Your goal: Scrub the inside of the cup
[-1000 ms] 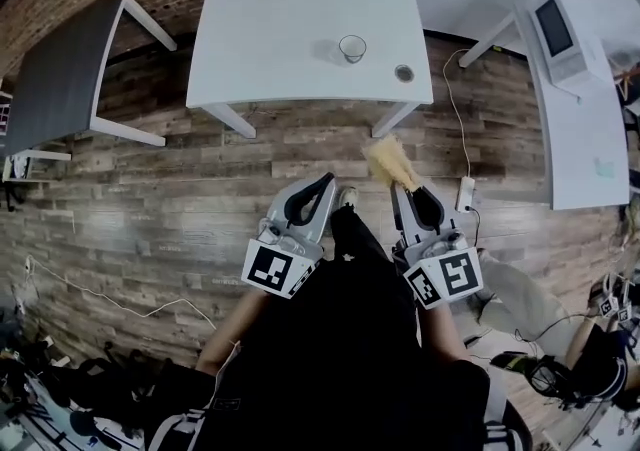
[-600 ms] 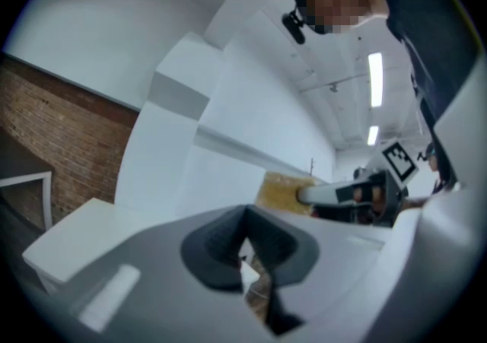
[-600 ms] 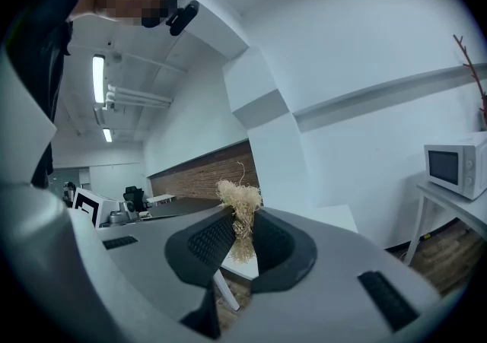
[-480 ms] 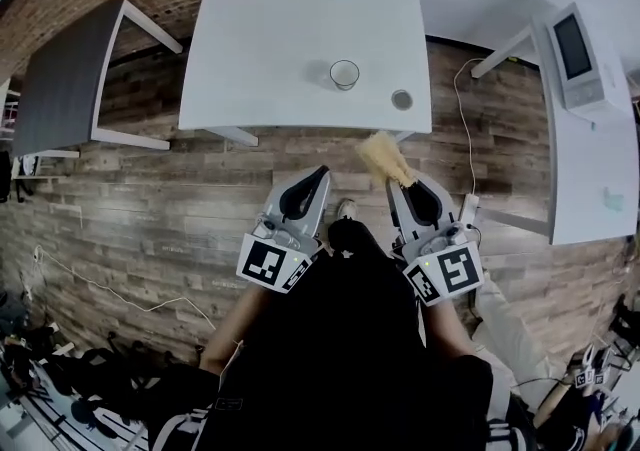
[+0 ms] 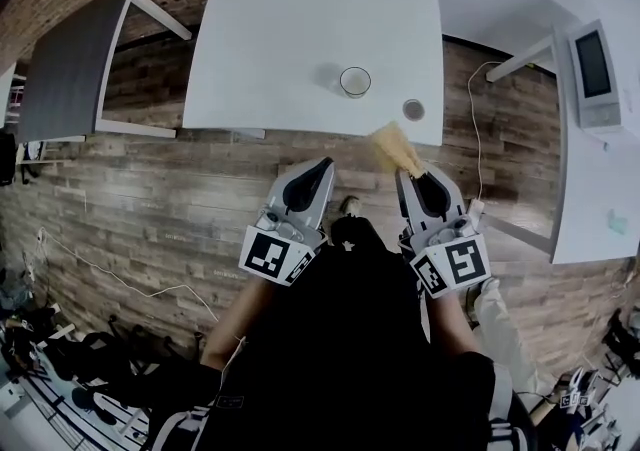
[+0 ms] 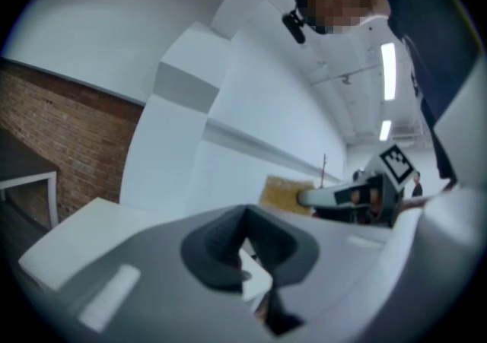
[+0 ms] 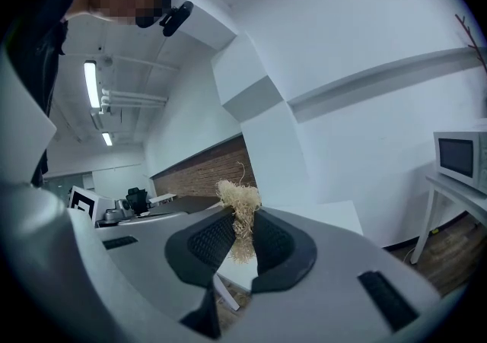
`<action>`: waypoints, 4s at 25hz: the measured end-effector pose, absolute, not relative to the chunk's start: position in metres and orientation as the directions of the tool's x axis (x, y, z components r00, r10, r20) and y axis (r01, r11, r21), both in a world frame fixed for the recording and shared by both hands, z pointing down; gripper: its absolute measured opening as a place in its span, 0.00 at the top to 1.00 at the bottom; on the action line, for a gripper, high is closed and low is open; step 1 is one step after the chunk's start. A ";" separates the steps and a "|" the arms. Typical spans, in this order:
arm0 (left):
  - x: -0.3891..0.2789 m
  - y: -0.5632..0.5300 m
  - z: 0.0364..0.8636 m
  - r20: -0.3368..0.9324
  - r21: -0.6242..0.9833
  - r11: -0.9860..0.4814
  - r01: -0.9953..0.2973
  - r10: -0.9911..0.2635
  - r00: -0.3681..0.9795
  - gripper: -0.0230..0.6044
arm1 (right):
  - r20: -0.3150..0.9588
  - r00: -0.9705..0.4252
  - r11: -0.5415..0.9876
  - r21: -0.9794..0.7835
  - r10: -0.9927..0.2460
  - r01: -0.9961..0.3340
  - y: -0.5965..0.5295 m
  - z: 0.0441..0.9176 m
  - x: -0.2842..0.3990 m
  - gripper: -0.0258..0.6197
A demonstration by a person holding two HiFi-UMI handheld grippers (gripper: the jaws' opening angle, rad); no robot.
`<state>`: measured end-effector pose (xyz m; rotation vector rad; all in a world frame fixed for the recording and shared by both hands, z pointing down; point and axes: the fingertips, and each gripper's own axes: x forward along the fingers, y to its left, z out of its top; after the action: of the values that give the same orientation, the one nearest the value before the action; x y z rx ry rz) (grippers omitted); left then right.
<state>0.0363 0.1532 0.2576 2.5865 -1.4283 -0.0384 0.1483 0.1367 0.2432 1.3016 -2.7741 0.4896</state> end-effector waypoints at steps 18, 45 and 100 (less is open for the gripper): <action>-0.009 0.041 0.297 0.132 0.182 -0.667 -0.722 -0.711 0.690 0.96 | 0.261 -0.486 0.437 -0.223 -0.834 -0.871 0.048 0.267 0.111 0.88; 0.012 -0.019 0.411 0.323 0.086 -0.788 -0.609 -0.556 0.765 0.93 | 0.369 -0.470 0.378 -0.297 -0.802 -0.877 -0.003 0.344 0.109 0.88; 0.037 -0.017 0.526 0.555 -0.126 -0.916 -0.381 -0.384 0.738 0.86 | 0.909 -0.231 0.773 0.138 -0.347 -0.619 -0.024 0.472 0.068 0.88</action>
<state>0.0367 -0.0174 0.5263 2.9331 -0.6451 0.9370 0.0675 -0.0243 0.4715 0.7426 -1.8438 0.3021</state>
